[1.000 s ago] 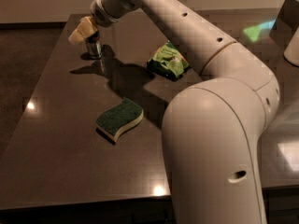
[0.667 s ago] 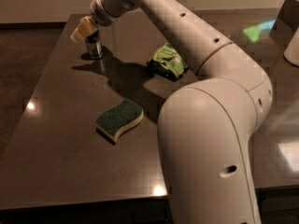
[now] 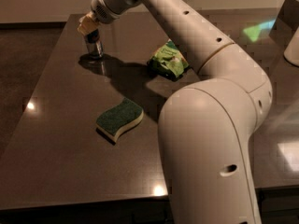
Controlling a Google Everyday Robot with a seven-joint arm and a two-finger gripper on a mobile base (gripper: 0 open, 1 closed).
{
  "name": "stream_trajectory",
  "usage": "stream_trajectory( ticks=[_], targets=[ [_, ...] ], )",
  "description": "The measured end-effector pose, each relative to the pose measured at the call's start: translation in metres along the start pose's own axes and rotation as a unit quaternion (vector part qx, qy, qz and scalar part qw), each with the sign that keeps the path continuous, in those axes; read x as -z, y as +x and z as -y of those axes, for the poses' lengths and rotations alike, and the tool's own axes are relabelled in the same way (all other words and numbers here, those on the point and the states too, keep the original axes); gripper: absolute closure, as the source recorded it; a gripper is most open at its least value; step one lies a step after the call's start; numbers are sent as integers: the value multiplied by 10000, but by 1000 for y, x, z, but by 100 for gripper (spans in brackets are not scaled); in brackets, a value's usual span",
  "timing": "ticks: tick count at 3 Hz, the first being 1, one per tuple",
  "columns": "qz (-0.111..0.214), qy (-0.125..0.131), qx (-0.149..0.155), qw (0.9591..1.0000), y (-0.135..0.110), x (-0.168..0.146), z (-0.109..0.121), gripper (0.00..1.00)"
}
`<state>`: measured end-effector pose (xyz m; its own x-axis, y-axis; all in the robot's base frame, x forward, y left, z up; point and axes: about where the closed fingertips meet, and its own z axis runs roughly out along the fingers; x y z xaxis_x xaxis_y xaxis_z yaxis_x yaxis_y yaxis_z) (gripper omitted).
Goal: Move redbull can near sponge
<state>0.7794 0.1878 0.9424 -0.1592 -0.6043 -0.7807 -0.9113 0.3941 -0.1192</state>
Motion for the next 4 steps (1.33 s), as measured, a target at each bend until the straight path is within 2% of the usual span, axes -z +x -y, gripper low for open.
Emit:
stream_trajectory(
  ticks=[1, 2, 3, 4],
  targets=[
    [6, -156, 140, 9998, 1, 28, -10, 88],
    [103, -319, 379, 9987, 5, 68, -26, 100],
    [225, -499, 644, 9964, 14, 102, -50, 100],
    [415, -994, 1221, 9866, 42, 140, -114, 100]
  ],
)
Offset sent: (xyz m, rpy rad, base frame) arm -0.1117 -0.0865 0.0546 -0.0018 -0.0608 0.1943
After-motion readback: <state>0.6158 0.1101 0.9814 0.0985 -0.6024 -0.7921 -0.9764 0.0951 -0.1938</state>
